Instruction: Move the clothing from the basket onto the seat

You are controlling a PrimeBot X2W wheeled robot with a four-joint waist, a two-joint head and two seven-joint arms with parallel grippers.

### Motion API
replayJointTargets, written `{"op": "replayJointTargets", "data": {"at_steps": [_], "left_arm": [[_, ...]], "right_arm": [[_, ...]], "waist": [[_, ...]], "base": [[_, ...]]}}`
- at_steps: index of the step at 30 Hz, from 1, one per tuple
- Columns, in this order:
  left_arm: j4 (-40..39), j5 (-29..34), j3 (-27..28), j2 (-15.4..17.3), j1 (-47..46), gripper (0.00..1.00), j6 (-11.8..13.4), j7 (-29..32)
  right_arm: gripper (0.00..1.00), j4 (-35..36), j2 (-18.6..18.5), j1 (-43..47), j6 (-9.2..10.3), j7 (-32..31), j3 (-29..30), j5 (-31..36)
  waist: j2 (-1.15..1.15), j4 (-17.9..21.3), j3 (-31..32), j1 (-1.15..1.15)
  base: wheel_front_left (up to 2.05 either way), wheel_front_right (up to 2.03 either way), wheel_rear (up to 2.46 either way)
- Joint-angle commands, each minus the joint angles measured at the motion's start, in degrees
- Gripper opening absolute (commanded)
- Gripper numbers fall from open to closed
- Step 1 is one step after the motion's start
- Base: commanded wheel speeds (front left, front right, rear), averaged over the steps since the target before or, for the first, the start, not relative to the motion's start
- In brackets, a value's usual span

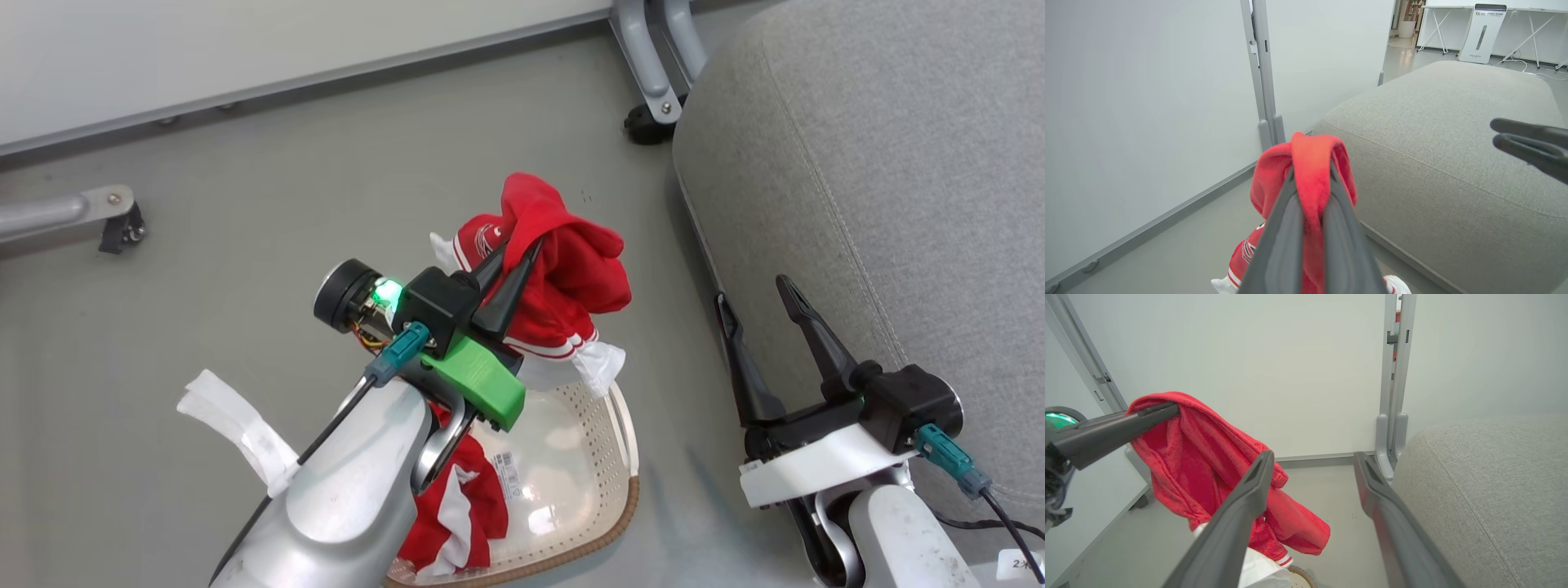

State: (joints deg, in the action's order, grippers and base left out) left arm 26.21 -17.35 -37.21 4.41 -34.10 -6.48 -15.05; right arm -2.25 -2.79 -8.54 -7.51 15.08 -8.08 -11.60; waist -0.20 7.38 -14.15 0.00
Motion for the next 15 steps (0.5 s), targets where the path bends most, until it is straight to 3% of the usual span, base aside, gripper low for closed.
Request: {"op": "replayJointTargets", "data": {"at_steps": [1, 15], "left_arm": [[-1.31, 0.49, 0.62, -0.15, -0.05, 0.00, 0.22, -0.18], [-11.31, 1.42, 2.88, -1.07, -5.80, 0.00, 0.32, -0.13]], "right_arm": [[1.00, 0.00, -0.19, 1.02, 0.04, 0.14, 0.05, 0.21], [1.00, 0.22, -0.19, 3.67, 0.04, 0.14, 0.04, -0.02]], "waist": [[0.20, -1.44, 1.94, 0.00], [0.20, -2.95, 5.56, 0.00]], "base": [[0.00, 0.00, 0.00], [0.00, 0.00, 0.00]]}}
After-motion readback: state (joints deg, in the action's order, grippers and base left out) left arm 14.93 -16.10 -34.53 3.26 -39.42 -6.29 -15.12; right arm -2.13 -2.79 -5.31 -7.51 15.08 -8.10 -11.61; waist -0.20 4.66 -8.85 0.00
